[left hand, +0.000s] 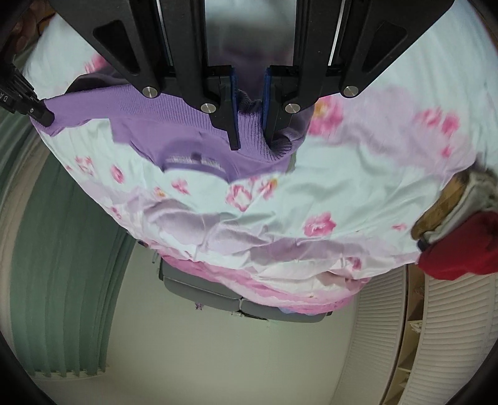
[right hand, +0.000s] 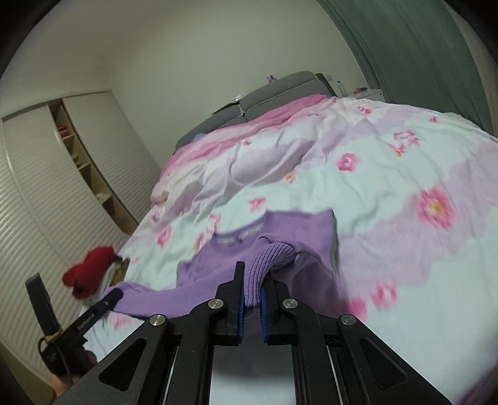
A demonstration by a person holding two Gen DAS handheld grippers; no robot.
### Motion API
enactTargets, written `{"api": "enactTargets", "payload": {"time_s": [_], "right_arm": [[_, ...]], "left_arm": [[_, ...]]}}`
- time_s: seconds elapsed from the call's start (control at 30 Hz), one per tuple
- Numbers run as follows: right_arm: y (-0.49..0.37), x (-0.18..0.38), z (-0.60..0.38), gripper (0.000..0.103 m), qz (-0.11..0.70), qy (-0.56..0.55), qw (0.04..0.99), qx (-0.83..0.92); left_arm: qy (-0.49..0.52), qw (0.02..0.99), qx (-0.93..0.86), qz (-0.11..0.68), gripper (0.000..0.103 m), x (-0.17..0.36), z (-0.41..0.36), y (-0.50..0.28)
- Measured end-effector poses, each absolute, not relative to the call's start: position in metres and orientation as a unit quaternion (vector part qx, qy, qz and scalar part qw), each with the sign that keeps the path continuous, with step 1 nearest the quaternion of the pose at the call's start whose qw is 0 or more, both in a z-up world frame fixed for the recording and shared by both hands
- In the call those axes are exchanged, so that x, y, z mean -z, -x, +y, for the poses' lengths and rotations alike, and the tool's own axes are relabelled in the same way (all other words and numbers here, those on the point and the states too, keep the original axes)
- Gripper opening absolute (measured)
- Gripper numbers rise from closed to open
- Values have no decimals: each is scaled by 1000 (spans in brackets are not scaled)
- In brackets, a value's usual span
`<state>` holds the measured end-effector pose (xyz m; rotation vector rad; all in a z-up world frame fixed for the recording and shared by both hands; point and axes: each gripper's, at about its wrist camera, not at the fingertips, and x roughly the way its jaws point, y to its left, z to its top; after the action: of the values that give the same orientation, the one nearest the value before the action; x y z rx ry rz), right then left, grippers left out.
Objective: Fold small clothes
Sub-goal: 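Grasp the hem with the right tool and fold it toward the collar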
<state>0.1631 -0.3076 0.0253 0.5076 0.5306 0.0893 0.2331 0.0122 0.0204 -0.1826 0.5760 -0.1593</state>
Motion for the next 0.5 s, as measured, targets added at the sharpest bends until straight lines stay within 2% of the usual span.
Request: {"api": "enactTargets", "payload": {"time_s": [0.37,0.4,0.43,0.5], "right_arm": [[-314,28,-332,9,336,-260,905,-24],[-323,34,-333,10,345,-259,902,-22],[-330,41,-335,16,351,-261,899,-23],[-346,53,-336,17,371,-260,891,-19]], "left_arm": [[57,941,53,329,16,33,-8,-359],[55,939,49,335,18,40,-8,-368],[54,938,47,339,18,44,-7,-373],[47,940,37,336,23,49,-6,-381]]}}
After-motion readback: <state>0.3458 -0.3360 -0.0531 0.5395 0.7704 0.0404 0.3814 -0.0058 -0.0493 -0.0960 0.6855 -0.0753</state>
